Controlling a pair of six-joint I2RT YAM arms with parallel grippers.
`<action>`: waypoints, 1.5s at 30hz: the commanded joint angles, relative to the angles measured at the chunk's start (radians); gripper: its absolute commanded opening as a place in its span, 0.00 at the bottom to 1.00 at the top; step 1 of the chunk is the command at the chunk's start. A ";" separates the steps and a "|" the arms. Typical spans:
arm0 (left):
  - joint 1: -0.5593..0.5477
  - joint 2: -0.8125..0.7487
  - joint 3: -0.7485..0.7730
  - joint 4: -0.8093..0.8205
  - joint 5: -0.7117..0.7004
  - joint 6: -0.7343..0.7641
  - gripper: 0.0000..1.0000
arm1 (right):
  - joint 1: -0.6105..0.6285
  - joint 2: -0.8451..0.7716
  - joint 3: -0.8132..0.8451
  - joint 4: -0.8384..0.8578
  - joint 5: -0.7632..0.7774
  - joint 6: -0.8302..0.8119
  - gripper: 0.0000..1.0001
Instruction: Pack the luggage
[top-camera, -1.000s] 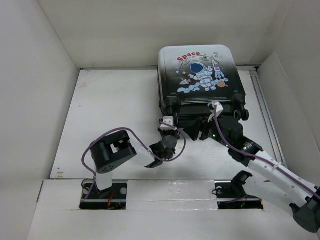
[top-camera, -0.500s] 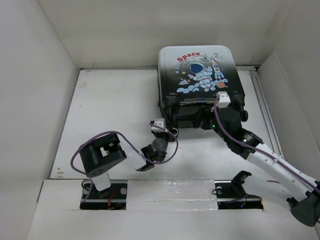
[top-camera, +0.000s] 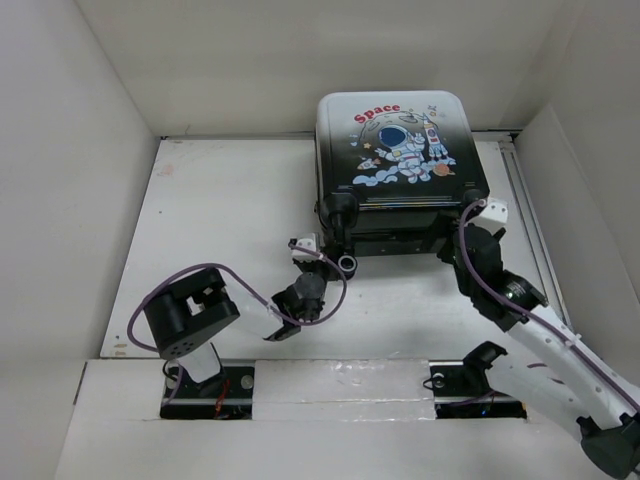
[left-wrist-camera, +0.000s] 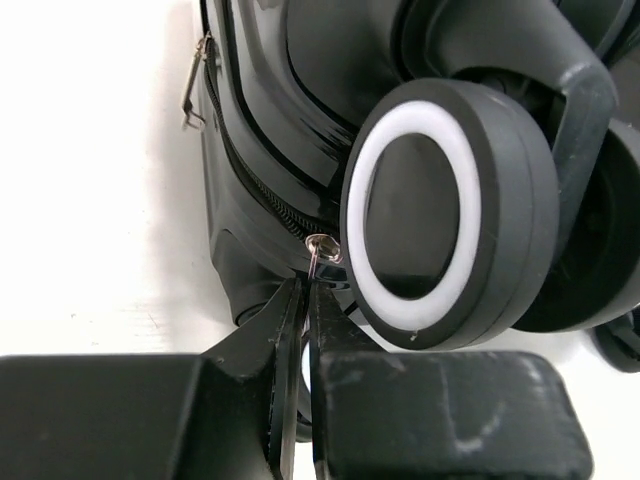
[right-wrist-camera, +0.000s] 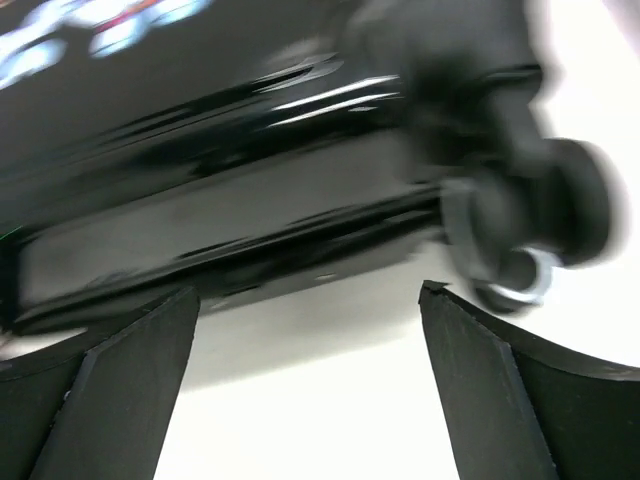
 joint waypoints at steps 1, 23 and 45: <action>0.041 -0.056 -0.020 0.006 -0.063 -0.021 0.00 | -0.005 0.004 -0.002 0.212 -0.224 -0.056 0.97; 0.050 -0.066 -0.057 -0.004 -0.031 -0.102 0.00 | 0.281 0.519 0.254 0.434 -0.563 0.113 1.00; 0.050 -0.036 -0.066 0.024 -0.034 -0.102 0.00 | 0.253 0.555 0.232 0.336 -0.323 0.144 0.00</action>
